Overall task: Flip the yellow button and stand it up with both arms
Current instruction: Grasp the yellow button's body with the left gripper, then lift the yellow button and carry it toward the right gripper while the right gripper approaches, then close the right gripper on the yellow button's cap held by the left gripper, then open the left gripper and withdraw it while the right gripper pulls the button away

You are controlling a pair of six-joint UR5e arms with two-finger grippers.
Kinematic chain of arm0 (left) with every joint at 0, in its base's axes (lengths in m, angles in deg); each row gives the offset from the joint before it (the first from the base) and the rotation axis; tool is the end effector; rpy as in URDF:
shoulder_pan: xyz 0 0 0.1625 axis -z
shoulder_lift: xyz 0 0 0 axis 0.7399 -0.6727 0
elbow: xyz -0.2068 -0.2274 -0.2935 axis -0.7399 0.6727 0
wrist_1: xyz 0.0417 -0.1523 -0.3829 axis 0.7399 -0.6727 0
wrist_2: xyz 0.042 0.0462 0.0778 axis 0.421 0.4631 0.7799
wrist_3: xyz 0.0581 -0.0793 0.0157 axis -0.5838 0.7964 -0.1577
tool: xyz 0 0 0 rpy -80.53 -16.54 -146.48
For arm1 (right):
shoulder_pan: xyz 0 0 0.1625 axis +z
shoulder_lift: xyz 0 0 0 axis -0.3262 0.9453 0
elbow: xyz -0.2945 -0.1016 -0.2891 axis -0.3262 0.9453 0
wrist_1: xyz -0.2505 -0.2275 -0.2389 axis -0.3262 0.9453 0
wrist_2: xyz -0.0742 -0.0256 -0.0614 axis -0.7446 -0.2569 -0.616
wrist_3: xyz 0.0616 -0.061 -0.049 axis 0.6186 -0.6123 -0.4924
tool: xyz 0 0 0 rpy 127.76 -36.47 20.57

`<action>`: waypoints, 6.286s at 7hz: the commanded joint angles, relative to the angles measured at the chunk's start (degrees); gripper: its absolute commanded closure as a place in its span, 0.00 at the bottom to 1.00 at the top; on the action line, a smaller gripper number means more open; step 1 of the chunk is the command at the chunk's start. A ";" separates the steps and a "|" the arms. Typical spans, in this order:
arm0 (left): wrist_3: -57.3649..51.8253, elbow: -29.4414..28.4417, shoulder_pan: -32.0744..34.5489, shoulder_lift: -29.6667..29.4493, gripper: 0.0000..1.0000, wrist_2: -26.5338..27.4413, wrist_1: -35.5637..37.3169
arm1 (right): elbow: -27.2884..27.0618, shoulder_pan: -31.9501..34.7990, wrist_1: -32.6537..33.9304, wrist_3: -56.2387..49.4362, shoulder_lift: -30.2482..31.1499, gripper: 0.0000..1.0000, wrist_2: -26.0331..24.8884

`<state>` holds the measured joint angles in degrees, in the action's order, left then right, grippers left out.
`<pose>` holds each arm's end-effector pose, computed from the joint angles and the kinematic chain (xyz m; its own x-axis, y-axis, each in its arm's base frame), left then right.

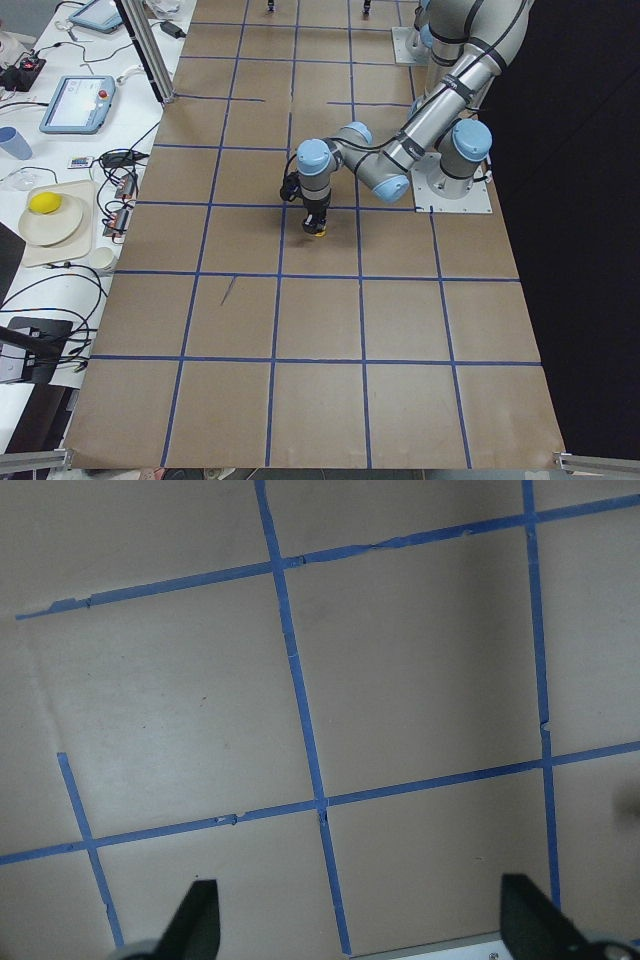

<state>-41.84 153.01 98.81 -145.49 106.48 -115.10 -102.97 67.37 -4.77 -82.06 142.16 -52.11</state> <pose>0.1995 -0.4541 0.2179 -0.9133 0.4068 0.0216 0.4074 0.9120 0.0479 0.1056 -0.4240 0.4876 -0.9861 0.1649 0.0203 0.1659 0.9843 0.0611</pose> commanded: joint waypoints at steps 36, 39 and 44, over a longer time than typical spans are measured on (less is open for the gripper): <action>53.68 -13.70 40.05 17.17 0.81 -93.11 -36.42 | 7.20 -10.29 -31.21 45.19 1.95 0.73 66.81; 53.77 -13.79 40.05 16.81 0.01 -92.32 -36.34 | 7.46 -10.38 -31.12 45.36 1.78 0.73 66.72; 65.33 -14.75 39.70 16.03 0.00 -82.99 -26.27 | 7.46 -16.76 -24.29 44.49 0.82 0.73 59.45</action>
<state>19.65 138.55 138.67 -129.32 17.85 -145.69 -95.45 53.49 -31.79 -37.02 143.35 9.83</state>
